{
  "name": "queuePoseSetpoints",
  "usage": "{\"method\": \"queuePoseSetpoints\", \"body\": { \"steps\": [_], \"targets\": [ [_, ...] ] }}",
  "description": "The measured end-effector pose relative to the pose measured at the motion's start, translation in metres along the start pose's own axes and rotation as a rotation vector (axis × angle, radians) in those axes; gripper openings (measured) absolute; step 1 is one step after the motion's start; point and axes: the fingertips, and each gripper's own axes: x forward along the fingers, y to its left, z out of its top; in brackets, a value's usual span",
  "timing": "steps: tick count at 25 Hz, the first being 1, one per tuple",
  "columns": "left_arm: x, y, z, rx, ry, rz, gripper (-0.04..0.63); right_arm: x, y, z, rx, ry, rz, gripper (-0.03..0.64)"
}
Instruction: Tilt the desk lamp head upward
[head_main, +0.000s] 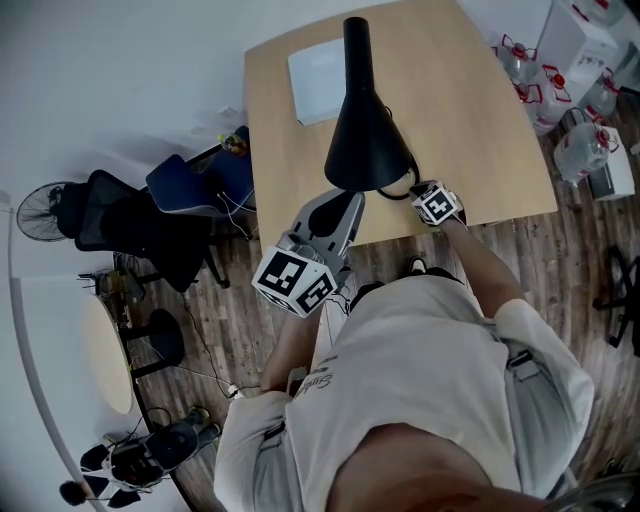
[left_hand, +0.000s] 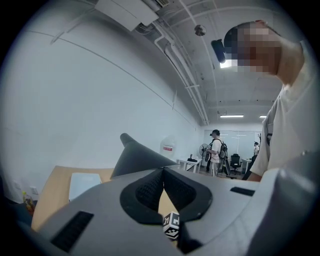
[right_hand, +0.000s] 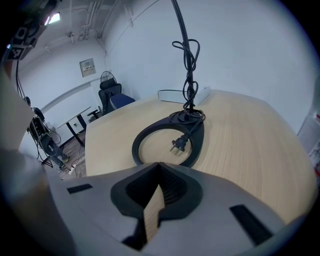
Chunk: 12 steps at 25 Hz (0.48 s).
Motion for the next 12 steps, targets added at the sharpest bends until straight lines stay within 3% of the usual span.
{"method": "queuePoseSetpoints", "body": {
  "steps": [6, 12],
  "targets": [
    [-0.004, -0.003, 0.029, 0.064, -0.035, -0.004, 0.015, 0.002, 0.001, -0.001, -0.007, 0.029, -0.006, -0.005],
    [-0.005, -0.004, 0.052, 0.057, -0.070, -0.022, 0.015, 0.000, 0.002, 0.005, 0.000, 0.036, -0.004, -0.005]
  ]
}}
